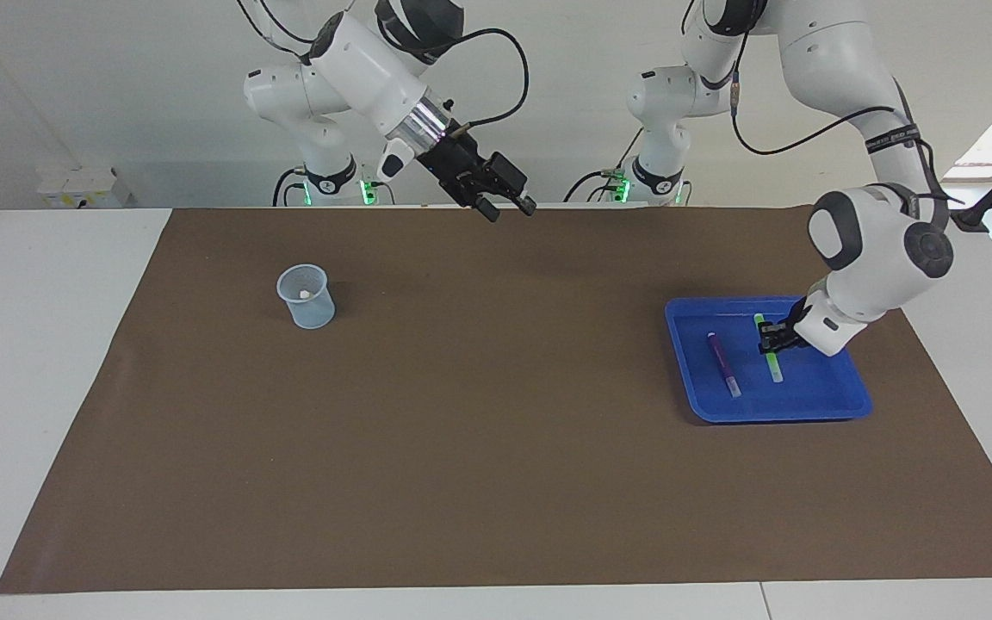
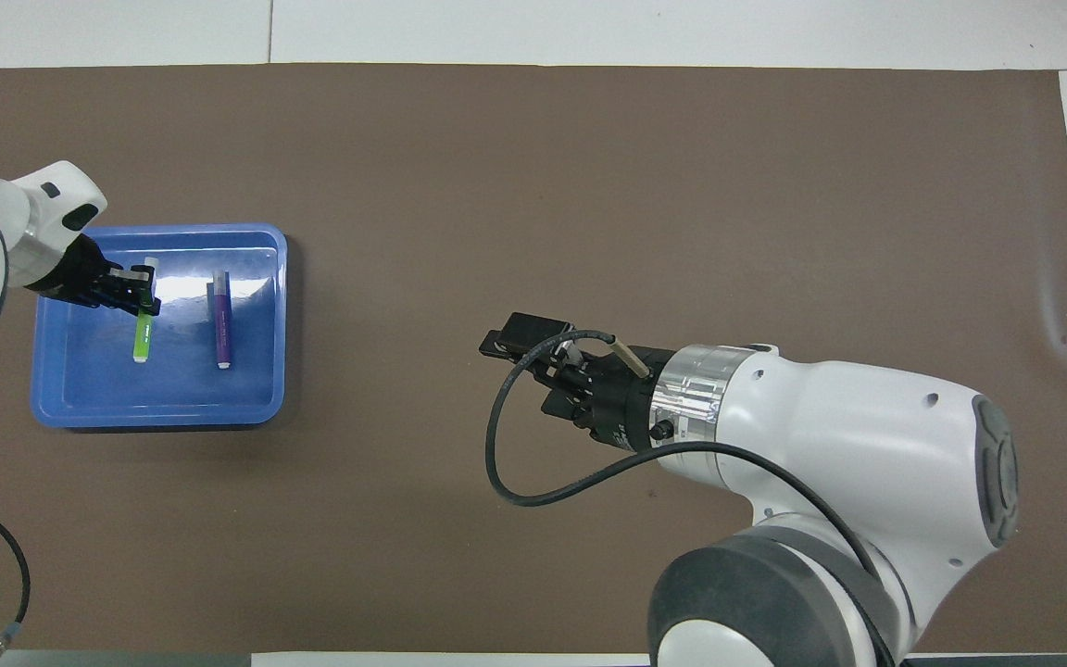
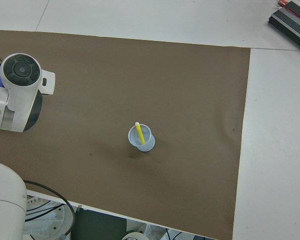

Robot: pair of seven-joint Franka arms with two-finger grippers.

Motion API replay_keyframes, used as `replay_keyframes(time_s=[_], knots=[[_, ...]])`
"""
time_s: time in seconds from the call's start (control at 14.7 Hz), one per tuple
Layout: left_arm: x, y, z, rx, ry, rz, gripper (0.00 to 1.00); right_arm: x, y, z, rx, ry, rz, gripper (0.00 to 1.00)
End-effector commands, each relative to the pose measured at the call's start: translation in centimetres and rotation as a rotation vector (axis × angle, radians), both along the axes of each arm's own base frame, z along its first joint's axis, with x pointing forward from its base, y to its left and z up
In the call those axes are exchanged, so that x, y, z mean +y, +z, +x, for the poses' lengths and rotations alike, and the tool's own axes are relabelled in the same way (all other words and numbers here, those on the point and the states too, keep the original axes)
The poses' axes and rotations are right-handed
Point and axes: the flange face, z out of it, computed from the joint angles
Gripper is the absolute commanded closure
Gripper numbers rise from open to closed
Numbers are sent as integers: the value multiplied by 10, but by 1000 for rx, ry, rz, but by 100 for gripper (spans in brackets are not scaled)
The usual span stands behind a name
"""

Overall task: Transfer and insert pens with both arms
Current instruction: 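Grasp the green pen with the left gripper while the right gripper returns, then lift the green pen toward the right gripper and hand it over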

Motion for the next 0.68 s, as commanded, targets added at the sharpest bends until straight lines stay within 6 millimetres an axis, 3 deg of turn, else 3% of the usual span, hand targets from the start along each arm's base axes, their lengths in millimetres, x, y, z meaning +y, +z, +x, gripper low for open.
replay_keyframes(time_s=[0.0,0.34,0.61], knots=[[-19,48,-14,53,220,-60,100,6,3,4,-12,12,25,0],[-91,115,-63,203,511,-79,100,20,8,2,-19,-59,102,0],[-164,131,-85,411,879,-84,100,39,23,0,-38,-35,126,0]])
